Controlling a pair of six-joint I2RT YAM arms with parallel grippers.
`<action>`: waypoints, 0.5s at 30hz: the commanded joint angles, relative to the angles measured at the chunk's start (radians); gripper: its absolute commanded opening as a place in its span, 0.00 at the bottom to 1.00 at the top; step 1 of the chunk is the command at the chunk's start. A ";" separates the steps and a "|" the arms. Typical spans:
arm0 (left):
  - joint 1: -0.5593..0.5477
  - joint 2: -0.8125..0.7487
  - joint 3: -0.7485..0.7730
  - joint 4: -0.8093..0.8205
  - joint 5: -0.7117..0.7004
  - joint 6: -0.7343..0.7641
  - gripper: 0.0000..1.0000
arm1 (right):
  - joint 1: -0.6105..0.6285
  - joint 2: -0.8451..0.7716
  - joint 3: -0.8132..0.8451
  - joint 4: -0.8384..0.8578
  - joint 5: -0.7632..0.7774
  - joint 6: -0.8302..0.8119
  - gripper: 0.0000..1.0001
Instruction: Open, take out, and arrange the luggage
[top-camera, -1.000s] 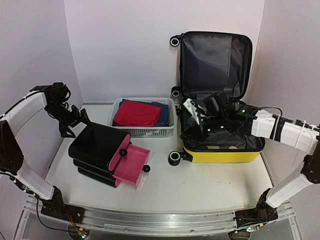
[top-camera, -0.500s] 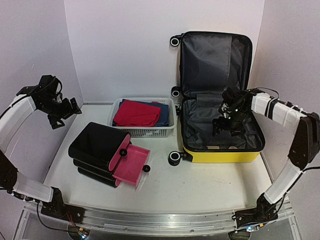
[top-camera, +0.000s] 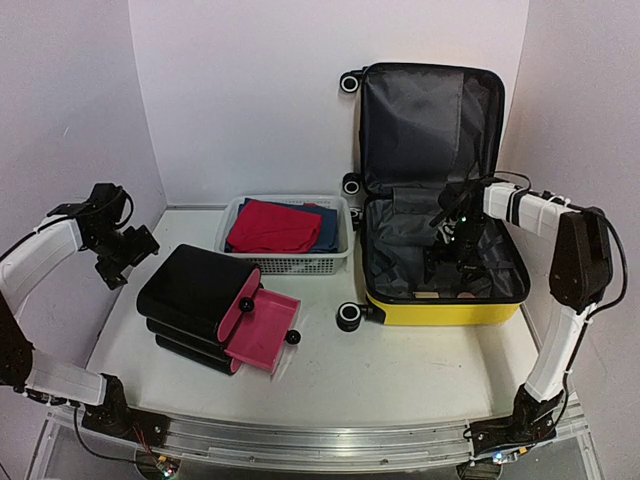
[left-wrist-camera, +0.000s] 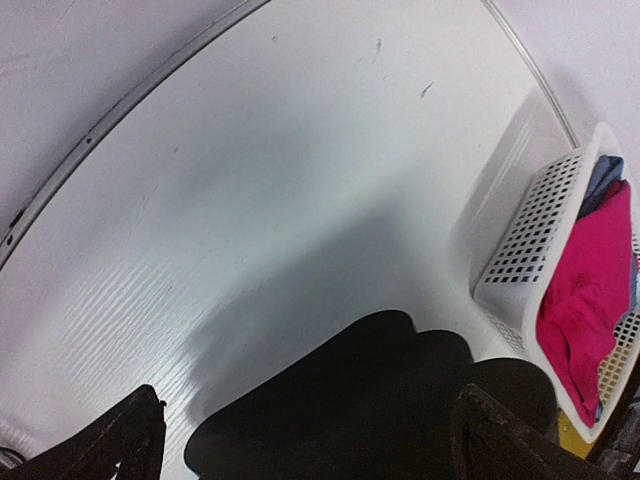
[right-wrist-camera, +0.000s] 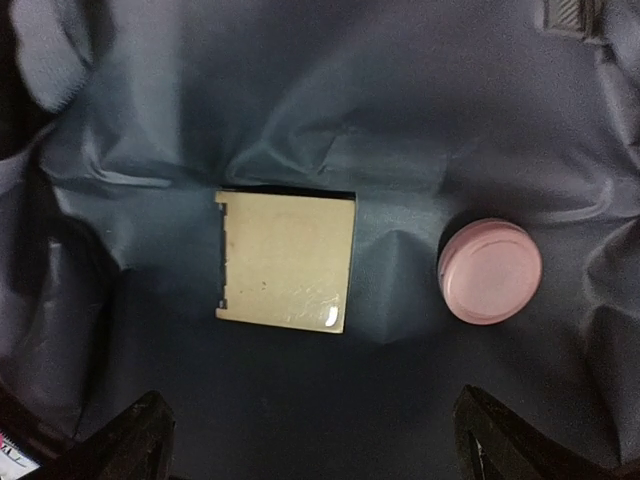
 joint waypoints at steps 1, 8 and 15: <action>-0.008 -0.091 -0.067 0.025 -0.038 -0.098 0.99 | -0.001 0.061 0.061 -0.031 -0.013 -0.012 0.98; -0.008 -0.098 -0.071 -0.001 -0.082 -0.207 0.99 | -0.004 0.174 0.161 -0.045 0.031 -0.020 0.98; -0.014 0.016 0.001 -0.048 -0.057 -0.163 0.99 | -0.098 0.186 0.174 -0.098 0.145 0.042 0.91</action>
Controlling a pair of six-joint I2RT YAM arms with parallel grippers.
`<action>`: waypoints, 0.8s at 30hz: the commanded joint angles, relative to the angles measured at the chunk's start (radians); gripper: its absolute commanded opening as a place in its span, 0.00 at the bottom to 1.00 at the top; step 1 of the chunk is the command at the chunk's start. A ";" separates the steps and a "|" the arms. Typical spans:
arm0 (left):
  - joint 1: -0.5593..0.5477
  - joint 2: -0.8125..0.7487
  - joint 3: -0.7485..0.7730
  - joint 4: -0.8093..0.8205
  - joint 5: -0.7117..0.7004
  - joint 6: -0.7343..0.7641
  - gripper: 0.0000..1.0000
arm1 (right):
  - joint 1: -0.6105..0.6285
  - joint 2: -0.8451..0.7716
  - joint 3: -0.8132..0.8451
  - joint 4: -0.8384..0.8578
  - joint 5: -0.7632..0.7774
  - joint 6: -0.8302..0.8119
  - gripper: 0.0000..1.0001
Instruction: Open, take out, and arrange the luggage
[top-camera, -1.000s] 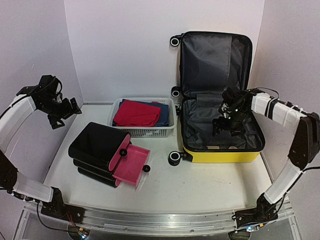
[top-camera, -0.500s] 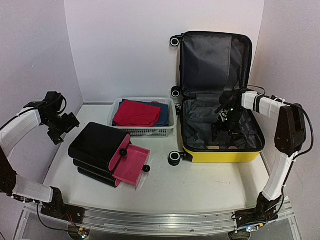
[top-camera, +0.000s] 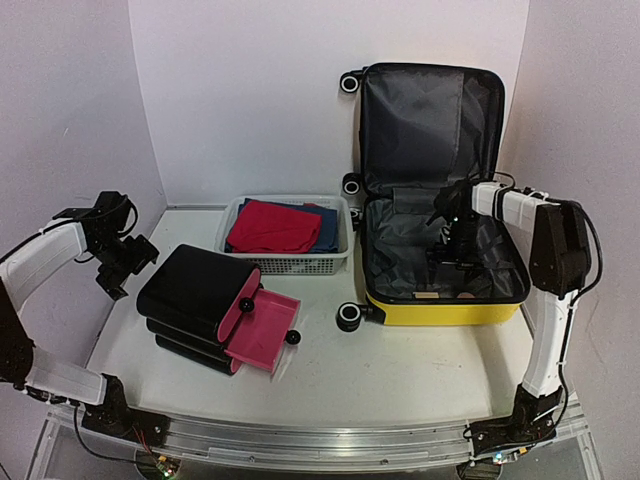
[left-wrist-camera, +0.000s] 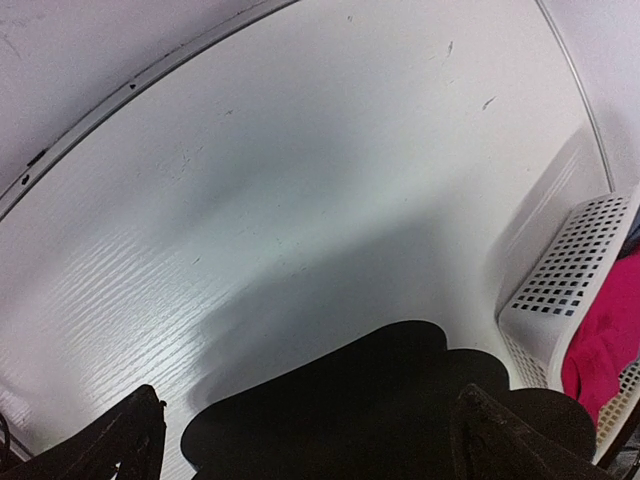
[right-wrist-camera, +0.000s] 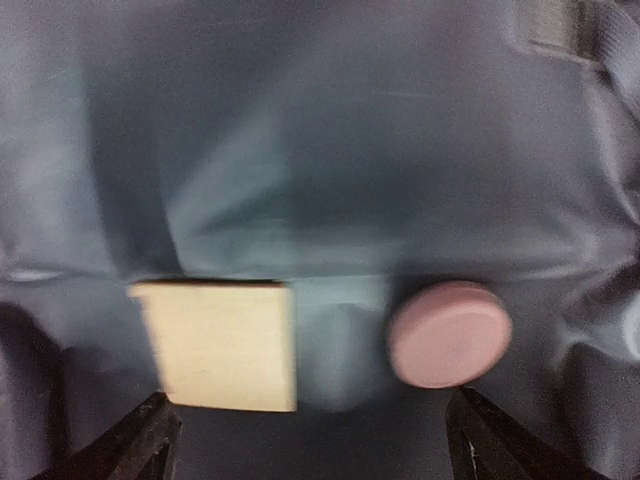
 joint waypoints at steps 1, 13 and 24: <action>-0.006 0.026 0.063 -0.027 -0.021 0.005 0.99 | -0.075 -0.004 0.026 -0.054 0.049 0.017 0.91; -0.006 0.043 0.073 -0.066 -0.052 -0.026 0.99 | -0.097 0.022 -0.061 -0.067 0.070 0.026 0.93; -0.006 0.002 0.024 -0.063 -0.080 -0.036 0.99 | -0.107 0.050 -0.101 0.003 0.150 -0.041 0.93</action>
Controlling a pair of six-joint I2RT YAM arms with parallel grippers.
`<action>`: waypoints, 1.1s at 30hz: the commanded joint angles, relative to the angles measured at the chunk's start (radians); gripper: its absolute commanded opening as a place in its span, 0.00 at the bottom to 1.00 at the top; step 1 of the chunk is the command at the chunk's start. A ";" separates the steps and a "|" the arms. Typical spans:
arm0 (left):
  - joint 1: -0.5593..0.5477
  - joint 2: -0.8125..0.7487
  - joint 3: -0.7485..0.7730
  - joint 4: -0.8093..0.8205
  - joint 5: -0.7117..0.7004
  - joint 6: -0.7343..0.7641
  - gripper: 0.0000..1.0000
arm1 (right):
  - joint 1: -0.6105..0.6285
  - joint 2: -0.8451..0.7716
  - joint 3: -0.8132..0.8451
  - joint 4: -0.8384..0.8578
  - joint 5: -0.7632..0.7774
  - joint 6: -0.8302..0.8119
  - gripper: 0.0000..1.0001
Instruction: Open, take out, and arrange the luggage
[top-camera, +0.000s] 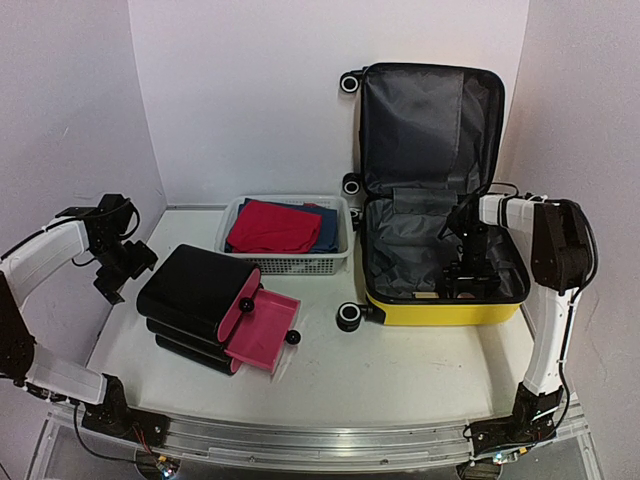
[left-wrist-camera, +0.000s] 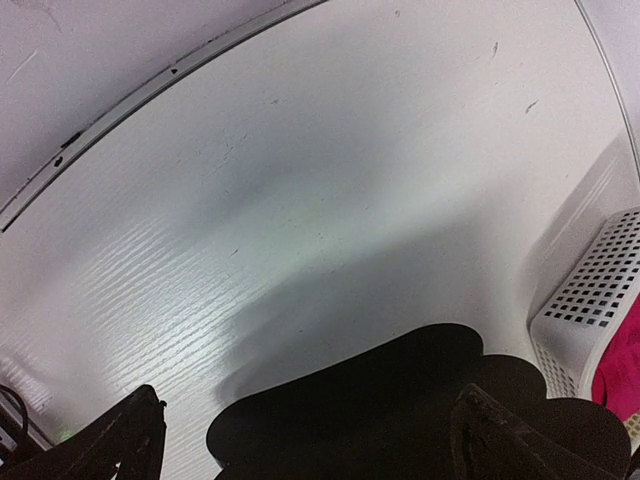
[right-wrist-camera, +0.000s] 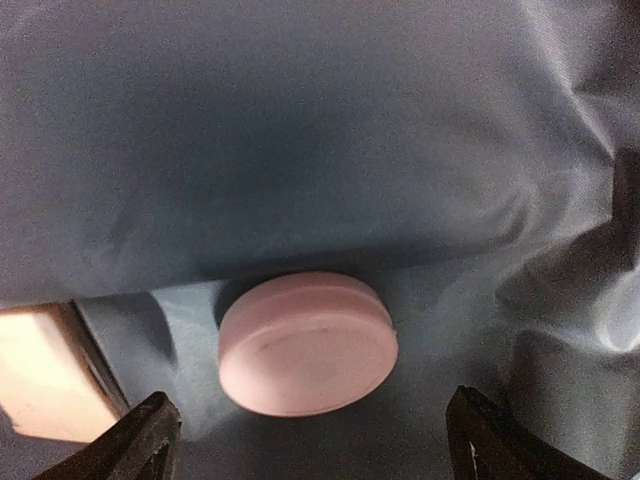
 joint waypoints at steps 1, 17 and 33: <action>-0.003 -0.039 0.014 0.003 -0.050 -0.003 1.00 | -0.010 0.022 0.005 0.056 0.053 -0.038 0.93; -0.002 -0.055 0.081 0.017 -0.093 0.199 0.99 | -0.011 -0.035 -0.086 0.189 0.001 -0.041 0.62; -0.002 -0.167 0.111 0.060 -0.047 0.339 0.99 | -0.010 -0.332 -0.110 0.240 -0.100 -0.088 0.41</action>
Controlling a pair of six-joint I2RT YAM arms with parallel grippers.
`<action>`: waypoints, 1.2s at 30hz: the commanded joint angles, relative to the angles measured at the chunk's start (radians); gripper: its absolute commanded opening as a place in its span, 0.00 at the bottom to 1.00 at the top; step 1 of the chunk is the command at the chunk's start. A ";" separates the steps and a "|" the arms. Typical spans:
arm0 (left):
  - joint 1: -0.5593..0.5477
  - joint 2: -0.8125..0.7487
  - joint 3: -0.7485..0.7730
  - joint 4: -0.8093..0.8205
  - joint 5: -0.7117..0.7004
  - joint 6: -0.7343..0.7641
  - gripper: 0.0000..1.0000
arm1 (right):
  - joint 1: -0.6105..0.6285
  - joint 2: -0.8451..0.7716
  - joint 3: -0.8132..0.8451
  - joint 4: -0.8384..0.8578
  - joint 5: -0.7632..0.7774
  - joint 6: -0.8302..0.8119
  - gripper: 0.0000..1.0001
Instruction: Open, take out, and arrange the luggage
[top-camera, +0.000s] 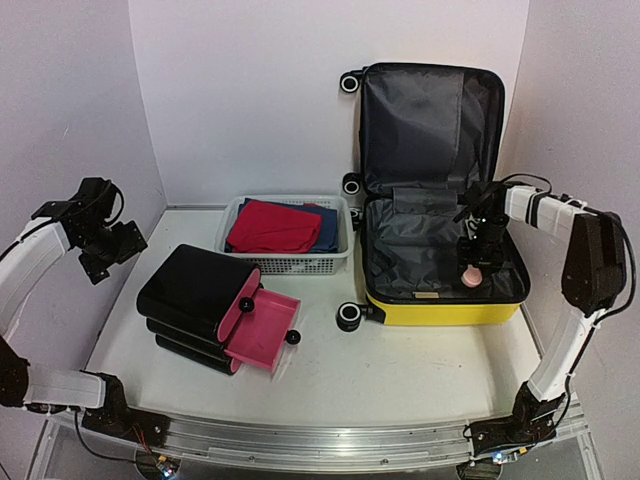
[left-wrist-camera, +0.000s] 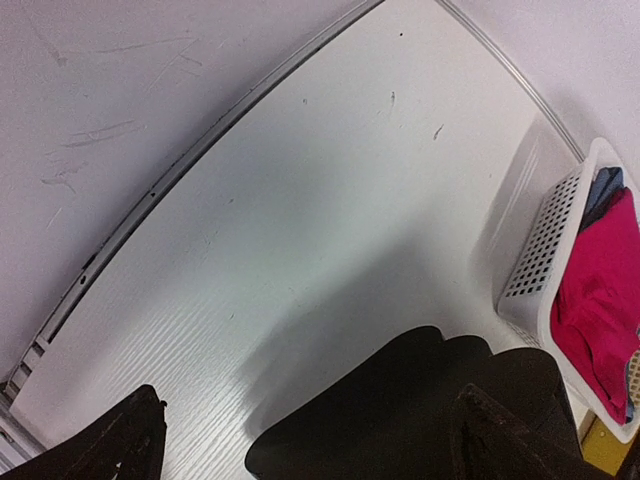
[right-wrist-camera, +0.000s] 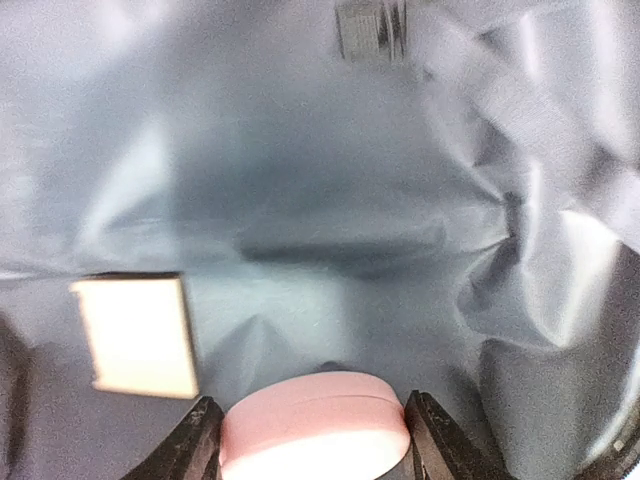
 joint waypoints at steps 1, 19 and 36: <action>-0.003 -0.031 0.048 0.057 0.035 0.066 0.99 | -0.004 -0.088 0.008 0.092 -0.101 -0.028 0.40; -0.004 0.021 0.143 -0.065 0.461 0.226 0.93 | 0.534 0.169 0.430 0.360 -0.481 -0.073 0.43; -0.004 0.087 0.148 -0.132 0.573 0.324 0.95 | 0.835 0.385 0.594 0.278 -0.427 -0.305 0.46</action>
